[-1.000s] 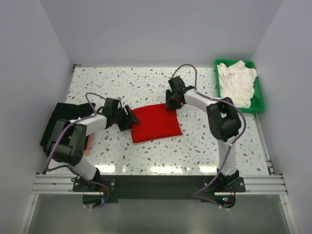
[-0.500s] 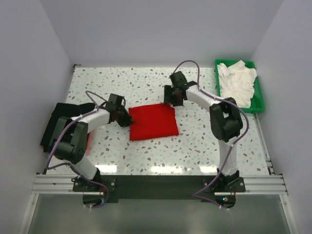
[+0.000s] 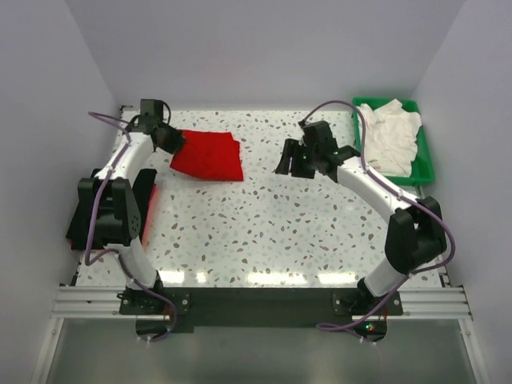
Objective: Fold and stack the t-shirts
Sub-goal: Neatly place the folded tshirt to the corner
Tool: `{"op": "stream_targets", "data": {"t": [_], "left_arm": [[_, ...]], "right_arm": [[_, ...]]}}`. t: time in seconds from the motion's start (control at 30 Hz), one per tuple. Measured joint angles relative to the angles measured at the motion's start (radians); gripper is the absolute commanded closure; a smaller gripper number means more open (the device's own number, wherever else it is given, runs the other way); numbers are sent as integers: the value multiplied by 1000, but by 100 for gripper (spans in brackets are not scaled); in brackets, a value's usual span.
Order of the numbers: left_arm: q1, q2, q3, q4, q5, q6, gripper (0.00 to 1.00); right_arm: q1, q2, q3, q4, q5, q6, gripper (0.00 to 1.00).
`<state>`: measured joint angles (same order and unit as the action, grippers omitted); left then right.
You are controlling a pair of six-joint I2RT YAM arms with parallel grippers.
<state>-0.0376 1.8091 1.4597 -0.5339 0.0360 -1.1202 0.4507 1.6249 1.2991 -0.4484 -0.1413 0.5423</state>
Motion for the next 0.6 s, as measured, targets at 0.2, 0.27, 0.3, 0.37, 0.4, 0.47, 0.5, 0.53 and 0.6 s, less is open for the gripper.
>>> {"op": "stream_targets", "data": {"t": [0.2, 0.27, 0.3, 0.37, 0.4, 0.47, 0.5, 0.53, 0.6], "left_arm": [[117, 38, 154, -82, -36, -14, 100], [158, 38, 186, -97, -43, -13, 100], [180, 38, 200, -102, -43, -12, 100], [229, 38, 219, -113, -43, -2, 100], [253, 38, 225, -118, -43, 6, 100], [295, 38, 235, -134, -43, 24, 100], [315, 38, 240, -143, -44, 34, 100], [333, 38, 246, -152, -45, 43, 100], [361, 38, 261, -172, -45, 66, 100]], "right_arm": [[12, -18, -85, -1, -34, 0, 39], [15, -21, -90, 0, -36, 0, 39], [16, -26, -91, 0, -38, 0, 39], [16, -39, -92, 0, -39, 0, 39], [16, -46, -92, 1, -40, 0, 39], [18, -56, -92, 2, -43, 0, 39], [18, -60, -92, 2, -44, 0, 39], [19, -61, -92, 3, -45, 0, 39], [21, -61, -93, 2, -47, 0, 39]]}}
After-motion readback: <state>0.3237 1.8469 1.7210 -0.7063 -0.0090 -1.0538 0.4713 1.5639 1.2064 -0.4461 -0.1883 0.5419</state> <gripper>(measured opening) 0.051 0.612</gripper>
